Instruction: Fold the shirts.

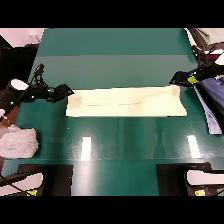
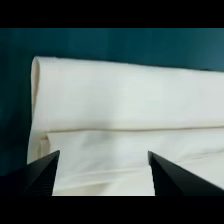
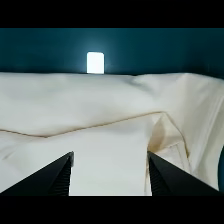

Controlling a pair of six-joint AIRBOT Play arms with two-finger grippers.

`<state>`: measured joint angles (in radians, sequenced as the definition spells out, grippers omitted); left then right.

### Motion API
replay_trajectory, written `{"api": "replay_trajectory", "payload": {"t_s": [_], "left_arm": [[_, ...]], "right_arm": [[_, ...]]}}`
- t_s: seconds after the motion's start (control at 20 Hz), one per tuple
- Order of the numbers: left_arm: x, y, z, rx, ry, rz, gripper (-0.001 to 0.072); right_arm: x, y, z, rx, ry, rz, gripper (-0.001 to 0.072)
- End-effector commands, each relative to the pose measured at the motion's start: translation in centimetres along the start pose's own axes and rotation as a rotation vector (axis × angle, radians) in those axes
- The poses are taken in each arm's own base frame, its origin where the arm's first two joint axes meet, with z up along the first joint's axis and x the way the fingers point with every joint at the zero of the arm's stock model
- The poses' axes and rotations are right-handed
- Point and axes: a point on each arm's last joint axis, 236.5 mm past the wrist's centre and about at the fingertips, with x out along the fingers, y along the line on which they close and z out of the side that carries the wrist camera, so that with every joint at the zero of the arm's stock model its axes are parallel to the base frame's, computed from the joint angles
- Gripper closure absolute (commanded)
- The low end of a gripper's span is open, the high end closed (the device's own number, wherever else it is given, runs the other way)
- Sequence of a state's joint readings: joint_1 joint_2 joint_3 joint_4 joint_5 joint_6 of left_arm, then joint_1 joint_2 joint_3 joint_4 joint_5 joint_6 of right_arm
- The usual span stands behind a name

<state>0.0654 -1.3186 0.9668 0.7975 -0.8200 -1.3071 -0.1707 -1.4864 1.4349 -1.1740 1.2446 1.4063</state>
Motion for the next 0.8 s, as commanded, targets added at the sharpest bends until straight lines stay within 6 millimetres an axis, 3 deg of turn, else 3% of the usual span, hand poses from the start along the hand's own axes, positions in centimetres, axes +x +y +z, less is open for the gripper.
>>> {"api": "replay_trajectory", "payload": {"t_s": [0.0, 0.15, 0.2, 0.25, 0.3, 0.35, 0.55, 0.75], "left_arm": [[-0.7, -2.0, 1.9, 0.004, -0.028, -0.051, 0.0041], [-1.5, -3.6, -0.2, 0.035, 0.086, -0.092, 0.0042], [-1.6, -3.8, -1.1, 0.035, 0.122, -0.102, 0.0105], [-1.7, -3.9, -1.9, 0.038, 0.154, -0.110, 0.0374], [-1.8, -4.0, -2.4, 0.042, 0.175, -0.115, 0.0592], [-1.9, -4.1, -2.8, 0.060, 0.192, -0.122, 0.0676], [-2.0, -4.7, -4.1, 0.070, 0.245, -0.141, 0.0677], [-1.4, -6.8, -6.1, 0.119, 0.300, -0.164, 0.0677]], "right_arm": [[-1.1, 0.0, 0.5, 0.004, 0.021, 0.060, 0.0179], [-1.8, -3.3, -2.9, 0.038, 0.133, 0.074, 0.0179], [-1.8, -4.7, -3.9, 0.068, 0.154, 0.077, 0.0179], [-1.7, -5.7, -4.8, 0.097, 0.167, 0.095, 0.0179], [-1.5, -6.6, -5.5, 0.131, 0.168, 0.119, 0.0179], [-1.2, -7.4, -6.0, 0.160, 0.157, 0.148, 0.0178], [0.8, -10.1, -7.5, 0.231, 0.185, 0.210, 0.0178], [3.6, -9.9, -8.2, 0.204, 0.226, 0.292, 0.0179]]}}
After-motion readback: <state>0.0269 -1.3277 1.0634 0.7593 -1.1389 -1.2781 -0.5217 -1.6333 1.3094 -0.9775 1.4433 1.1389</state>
